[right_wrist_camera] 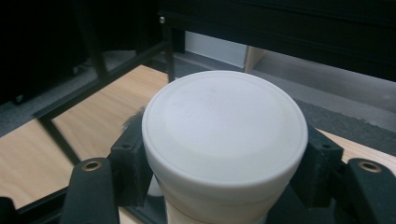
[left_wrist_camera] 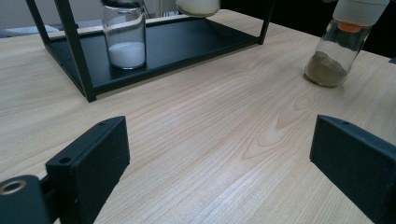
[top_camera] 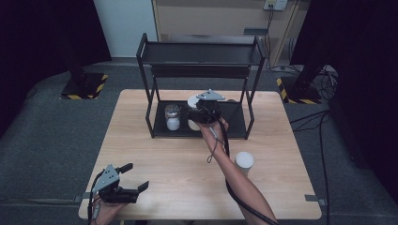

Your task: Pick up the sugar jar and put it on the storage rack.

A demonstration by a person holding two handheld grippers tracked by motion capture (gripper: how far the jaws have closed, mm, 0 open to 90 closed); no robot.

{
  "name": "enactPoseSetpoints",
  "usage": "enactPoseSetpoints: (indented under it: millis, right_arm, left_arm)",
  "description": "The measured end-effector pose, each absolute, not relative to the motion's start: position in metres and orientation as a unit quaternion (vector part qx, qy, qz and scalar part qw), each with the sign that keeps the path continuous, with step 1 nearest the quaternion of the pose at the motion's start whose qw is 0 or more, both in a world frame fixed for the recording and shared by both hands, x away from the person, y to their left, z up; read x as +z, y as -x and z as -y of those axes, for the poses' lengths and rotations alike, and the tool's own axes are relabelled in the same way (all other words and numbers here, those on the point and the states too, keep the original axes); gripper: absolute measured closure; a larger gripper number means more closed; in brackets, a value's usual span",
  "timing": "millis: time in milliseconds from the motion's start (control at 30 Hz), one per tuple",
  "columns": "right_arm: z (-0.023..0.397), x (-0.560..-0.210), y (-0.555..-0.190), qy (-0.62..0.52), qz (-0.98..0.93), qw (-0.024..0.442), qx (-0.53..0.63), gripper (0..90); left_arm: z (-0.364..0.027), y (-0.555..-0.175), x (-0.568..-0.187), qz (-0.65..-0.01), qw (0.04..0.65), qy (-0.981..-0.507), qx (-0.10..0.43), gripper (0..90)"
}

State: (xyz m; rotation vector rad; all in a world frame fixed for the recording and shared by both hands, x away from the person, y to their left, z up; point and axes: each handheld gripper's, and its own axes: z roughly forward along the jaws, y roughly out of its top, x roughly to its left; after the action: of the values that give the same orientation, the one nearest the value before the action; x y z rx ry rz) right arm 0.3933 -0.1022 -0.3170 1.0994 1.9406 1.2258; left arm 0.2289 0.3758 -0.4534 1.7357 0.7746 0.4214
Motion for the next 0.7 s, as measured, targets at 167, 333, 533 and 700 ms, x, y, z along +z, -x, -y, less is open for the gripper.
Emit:
enactPoseSetpoints:
  millis: [167, 333, 533, 700]
  right_arm:
    - [0.099, -0.319, -0.402, -0.426, -0.723, 0.303, 0.452, 33.7]
    - [0.096, -0.326, -0.41, -0.438, -0.715, 0.315, 0.444, 33.7]
    - [0.094, -0.335, -0.417, -0.449, -0.709, 0.313, 0.445, 33.8]
    - [0.088, -0.345, -0.422, -0.451, -0.709, 0.318, 0.439, 33.7]
  left_arm:
    - [-0.376, -0.229, -0.454, -0.329, 0.563, -0.737, 0.179, 3.7]
    - [-0.376, -0.229, -0.454, -0.328, 0.563, -0.737, 0.177, 3.7]
    - [-0.376, -0.23, -0.454, -0.328, 0.564, -0.737, 0.176, 3.7]
    - [-0.376, -0.23, -0.454, -0.328, 0.564, -0.737, 0.176, 3.7]
